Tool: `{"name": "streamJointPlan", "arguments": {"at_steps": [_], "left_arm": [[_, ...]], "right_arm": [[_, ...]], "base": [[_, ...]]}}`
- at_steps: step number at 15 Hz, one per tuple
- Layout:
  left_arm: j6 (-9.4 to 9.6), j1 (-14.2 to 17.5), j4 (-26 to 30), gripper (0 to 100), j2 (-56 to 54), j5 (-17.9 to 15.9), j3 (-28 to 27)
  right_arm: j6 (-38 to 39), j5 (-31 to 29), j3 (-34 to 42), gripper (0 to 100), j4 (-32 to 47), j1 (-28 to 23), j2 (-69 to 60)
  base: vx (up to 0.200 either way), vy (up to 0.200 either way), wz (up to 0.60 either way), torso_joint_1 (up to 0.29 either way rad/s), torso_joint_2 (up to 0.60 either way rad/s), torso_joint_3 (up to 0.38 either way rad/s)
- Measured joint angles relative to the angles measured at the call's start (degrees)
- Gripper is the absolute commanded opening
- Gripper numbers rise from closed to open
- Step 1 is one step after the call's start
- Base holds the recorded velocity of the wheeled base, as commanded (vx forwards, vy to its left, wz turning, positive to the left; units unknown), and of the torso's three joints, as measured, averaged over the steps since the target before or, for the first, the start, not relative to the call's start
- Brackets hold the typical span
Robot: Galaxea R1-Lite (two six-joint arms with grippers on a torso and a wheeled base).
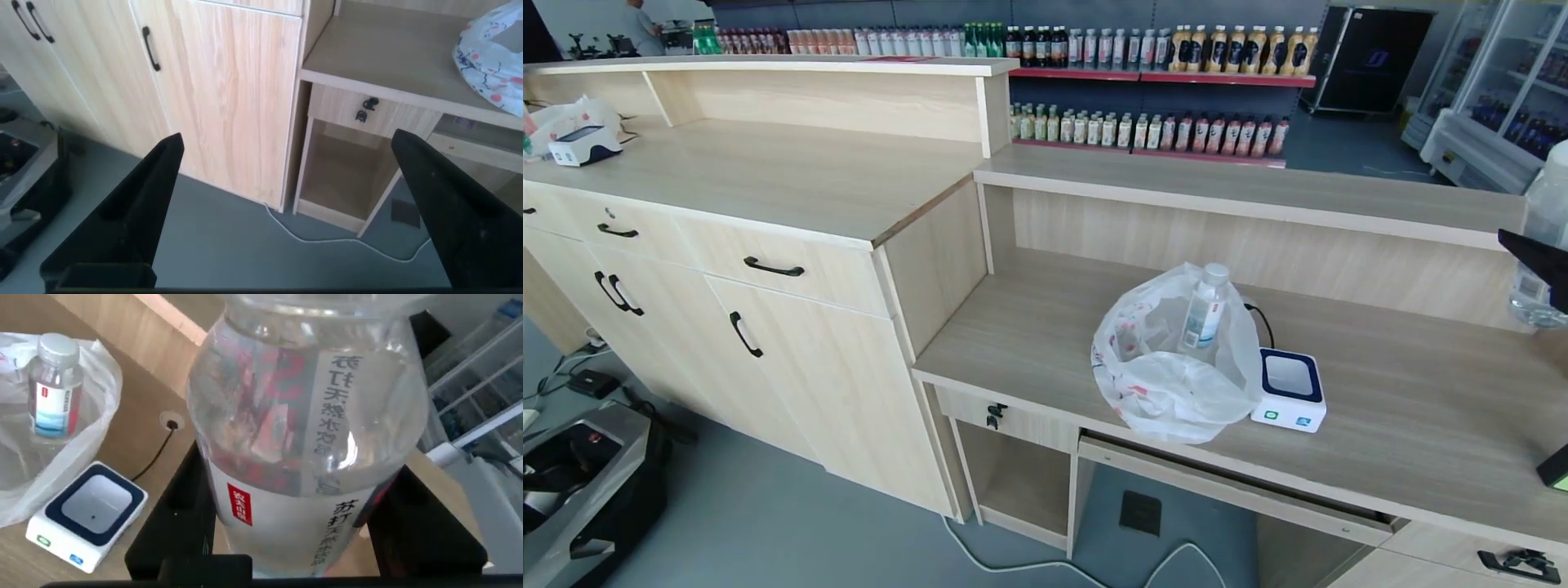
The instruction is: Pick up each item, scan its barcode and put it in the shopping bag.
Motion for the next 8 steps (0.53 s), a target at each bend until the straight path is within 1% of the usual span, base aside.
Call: {"name": "streamJointPlan", "arguments": {"at_steps": [2,3,4,5,8], "left_arm": [[0.0,-0.1,0.0,100,0.0,0.0,0.0],[0.02,-0.1,0.0,100,0.0,0.0,0.0],[0.0,-0.1,0.0,100,0.0,0.0,0.0],[0.02,-0.1,0.0,100,0.0,0.0,0.0],[0.0,-0.1,0.0,100,0.0,0.0,0.0]], "right_arm": [[-2.9,4.9,-1.2,0,-2.8,1.0,2.8],[-3.8,9.2,-1.4,0,-4.6,1.5,4.4],[-4.4,12.3,-1.6,0,-5.8,2.0,6.6],[-4.7,13.8,-1.8,0,-6.3,2.7,8.5],[-5.1,15.6,-3.7,0,-8.3,4.7,13.8]], "base": [[0.0,0.0,0.0,0.0,0.0,0.0],[0.0,0.0,0.0,0.0,0.0,0.0],[0.0,0.0,0.0,0.0,0.0,0.0],[0.0,0.0,0.0,0.0,0.0,0.0],[0.0,0.0,0.0,0.0,0.0,0.0]]}}
